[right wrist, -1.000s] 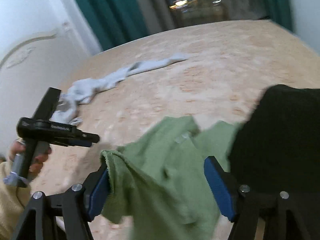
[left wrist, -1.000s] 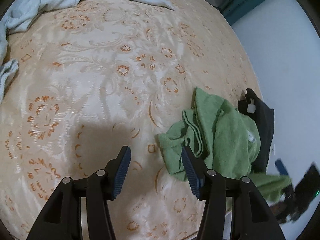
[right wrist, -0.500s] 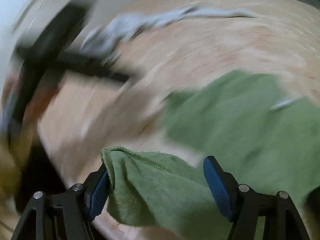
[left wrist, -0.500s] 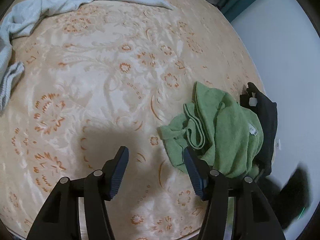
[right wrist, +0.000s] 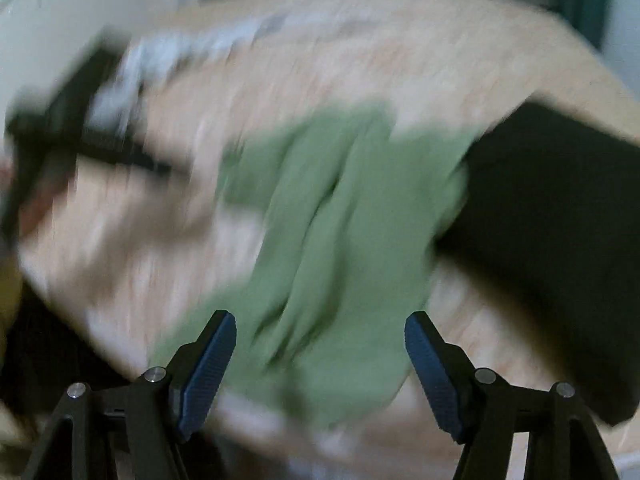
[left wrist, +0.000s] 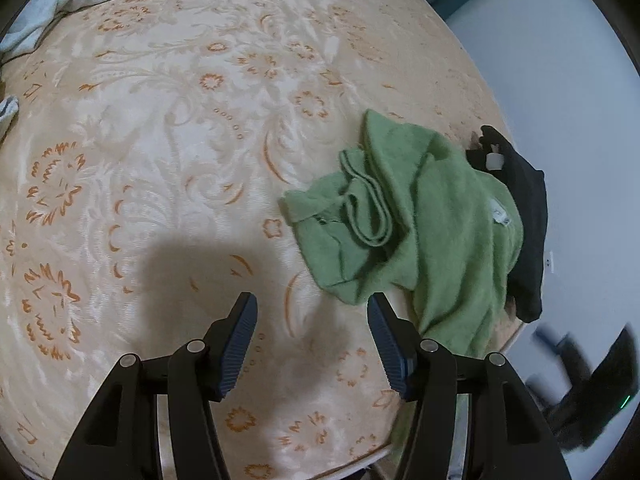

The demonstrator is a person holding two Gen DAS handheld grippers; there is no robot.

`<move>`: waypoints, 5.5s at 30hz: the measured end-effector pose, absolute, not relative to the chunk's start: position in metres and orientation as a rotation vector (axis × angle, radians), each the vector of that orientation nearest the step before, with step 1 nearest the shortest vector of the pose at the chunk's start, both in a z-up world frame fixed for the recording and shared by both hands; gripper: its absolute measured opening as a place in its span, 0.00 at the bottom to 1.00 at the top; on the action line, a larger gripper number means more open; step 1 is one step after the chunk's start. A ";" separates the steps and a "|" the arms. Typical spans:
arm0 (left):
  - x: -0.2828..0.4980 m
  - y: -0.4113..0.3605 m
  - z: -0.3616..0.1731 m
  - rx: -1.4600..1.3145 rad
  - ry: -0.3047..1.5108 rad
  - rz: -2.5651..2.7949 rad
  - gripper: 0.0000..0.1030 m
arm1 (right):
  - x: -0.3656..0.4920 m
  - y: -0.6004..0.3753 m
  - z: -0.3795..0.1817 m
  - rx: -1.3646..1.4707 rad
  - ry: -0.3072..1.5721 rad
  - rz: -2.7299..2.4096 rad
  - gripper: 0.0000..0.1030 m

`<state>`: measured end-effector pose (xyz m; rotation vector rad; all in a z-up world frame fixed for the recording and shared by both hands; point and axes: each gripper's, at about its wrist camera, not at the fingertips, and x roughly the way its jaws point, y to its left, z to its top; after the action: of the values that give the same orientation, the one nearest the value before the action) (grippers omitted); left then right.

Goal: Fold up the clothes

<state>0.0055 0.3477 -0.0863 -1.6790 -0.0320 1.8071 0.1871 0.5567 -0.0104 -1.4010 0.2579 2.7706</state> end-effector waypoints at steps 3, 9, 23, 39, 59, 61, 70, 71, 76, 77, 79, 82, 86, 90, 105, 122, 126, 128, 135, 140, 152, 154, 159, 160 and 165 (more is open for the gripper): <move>0.005 0.351 -0.078 -1.663 -0.051 1.812 0.57 | 0.142 0.566 -0.010 -1.341 0.261 2.798 0.72; 0.003 0.337 -0.066 -1.642 -0.046 1.844 0.57 | 0.071 0.566 -0.059 -1.515 0.273 2.736 0.06; 0.031 0.368 -0.053 -1.637 -0.078 1.673 0.65 | 0.126 0.430 -0.059 -1.672 0.562 3.180 0.06; 0.045 0.374 -0.080 -1.737 0.119 1.682 0.04 | 0.150 0.416 -0.057 -1.587 0.754 3.240 0.06; 0.046 0.155 0.261 -0.966 -0.383 2.539 0.03 | 0.107 0.391 0.175 -0.560 0.395 3.717 0.02; 0.052 0.143 0.274 -0.916 -0.369 2.589 0.03 | 0.090 0.378 0.159 -0.654 0.372 3.719 0.14; 0.064 0.116 0.311 -0.854 -0.366 2.676 0.03 | 0.010 0.310 0.056 -1.181 0.308 3.638 0.49; 0.066 0.113 0.314 -0.845 -0.366 2.677 0.03 | 0.002 0.304 0.047 -1.230 0.303 3.623 0.49; 0.081 0.079 0.328 -0.853 -0.384 2.694 0.03 | -0.028 0.291 0.015 -1.494 0.359 3.612 0.49; 0.082 0.074 0.328 -0.864 -0.390 2.693 0.03 | -0.033 0.287 0.011 -1.521 0.352 3.618 0.49; 0.086 0.066 0.327 -0.891 -0.391 2.712 0.03 | -0.042 0.279 0.003 -1.587 0.370 3.640 0.49; 0.089 0.056 0.324 -0.920 -0.389 2.726 0.03 | -0.047 0.265 -0.005 -1.701 0.476 3.706 0.53; 0.093 0.043 0.316 -0.949 -0.408 2.734 0.03 | -0.043 0.234 -0.011 -1.841 0.547 3.812 0.67; 0.095 0.031 0.314 -0.967 -0.442 2.774 0.03 | -0.030 0.216 -0.006 -1.883 0.626 3.868 0.67; 0.094 0.011 0.314 -0.973 -0.584 2.802 0.03 | 0.065 0.171 0.030 -1.678 0.359 4.116 0.68; 0.131 -0.021 0.322 -0.854 -0.769 2.806 0.03 | 0.043 0.227 0.046 -1.314 0.601 3.564 0.02; 0.139 -0.023 0.333 -0.798 -0.803 2.792 0.03 | 0.033 0.289 0.112 -0.909 0.630 3.491 0.02; 0.143 -0.020 0.340 -0.754 -0.818 2.777 0.03 | 0.033 0.322 0.154 -0.699 0.626 3.450 0.02; 0.152 0.012 0.379 -0.604 -0.769 2.678 0.03 | 0.096 0.392 0.299 -0.105 0.472 3.309 0.02; 0.166 0.039 0.409 -0.489 -0.698 2.623 0.03 | 0.167 0.407 0.360 0.178 0.319 3.217 0.02; -0.005 0.127 0.365 -0.794 -0.686 2.520 0.03 | 0.089 0.468 0.338 -0.084 0.326 3.037 0.02; -0.045 0.147 0.347 -0.846 -0.677 2.517 0.03 | 0.047 0.485 0.319 -0.186 0.365 3.001 0.02; -0.117 0.182 0.334 -0.839 -0.750 2.437 0.03 | -0.015 0.530 0.309 -0.230 0.485 2.913 0.02; -0.119 0.186 0.342 -0.796 -0.739 2.429 0.03 | -0.019 0.537 0.314 -0.205 0.506 2.903 0.02; -0.092 0.199 0.382 -0.508 -0.600 2.455 0.03 | 0.020 0.551 0.359 0.069 0.409 2.920 0.02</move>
<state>-0.0923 0.1987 0.3823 -0.5078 -0.6000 2.4546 0.0199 0.5512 0.3592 0.0691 0.4089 2.9203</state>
